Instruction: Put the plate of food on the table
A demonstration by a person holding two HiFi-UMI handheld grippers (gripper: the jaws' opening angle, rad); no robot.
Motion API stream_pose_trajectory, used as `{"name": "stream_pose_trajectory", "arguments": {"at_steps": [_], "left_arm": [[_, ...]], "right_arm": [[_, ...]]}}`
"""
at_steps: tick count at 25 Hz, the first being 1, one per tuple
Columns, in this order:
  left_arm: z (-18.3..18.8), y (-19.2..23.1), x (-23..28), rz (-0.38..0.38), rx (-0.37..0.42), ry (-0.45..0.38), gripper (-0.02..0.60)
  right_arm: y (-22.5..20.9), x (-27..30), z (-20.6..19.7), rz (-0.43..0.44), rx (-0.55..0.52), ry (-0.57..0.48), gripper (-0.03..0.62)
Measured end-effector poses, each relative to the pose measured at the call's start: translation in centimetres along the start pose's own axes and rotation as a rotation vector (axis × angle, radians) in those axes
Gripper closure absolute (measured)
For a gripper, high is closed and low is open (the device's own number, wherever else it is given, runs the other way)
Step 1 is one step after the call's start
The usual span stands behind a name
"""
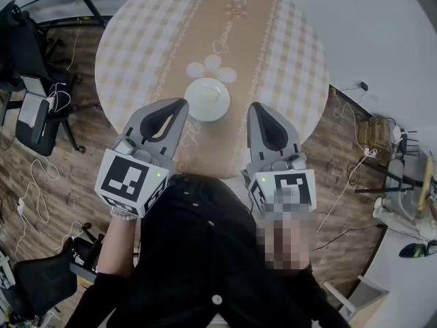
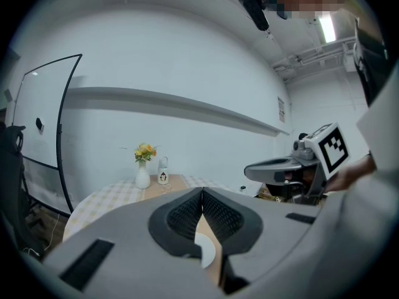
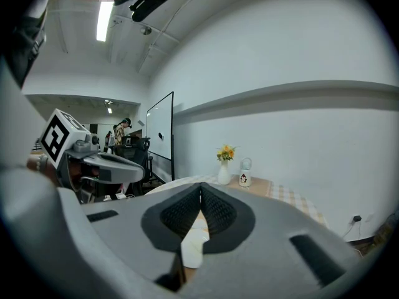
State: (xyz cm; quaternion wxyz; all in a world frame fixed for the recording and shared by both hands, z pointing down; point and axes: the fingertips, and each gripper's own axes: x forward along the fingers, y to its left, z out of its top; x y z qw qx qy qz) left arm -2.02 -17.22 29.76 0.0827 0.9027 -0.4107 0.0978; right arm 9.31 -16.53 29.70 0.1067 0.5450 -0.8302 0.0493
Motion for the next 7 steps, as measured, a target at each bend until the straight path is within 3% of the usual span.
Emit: {"name": "stream_pose_trajectory", "arguments": {"at_steps": [7], "left_arm": [[-0.10, 0.32, -0.16, 0.008, 0.003, -0.011, 0.578]], "right_arm": [[0.21, -0.05, -0.09, 0.004, -0.002, 0.002, 0.594]]}}
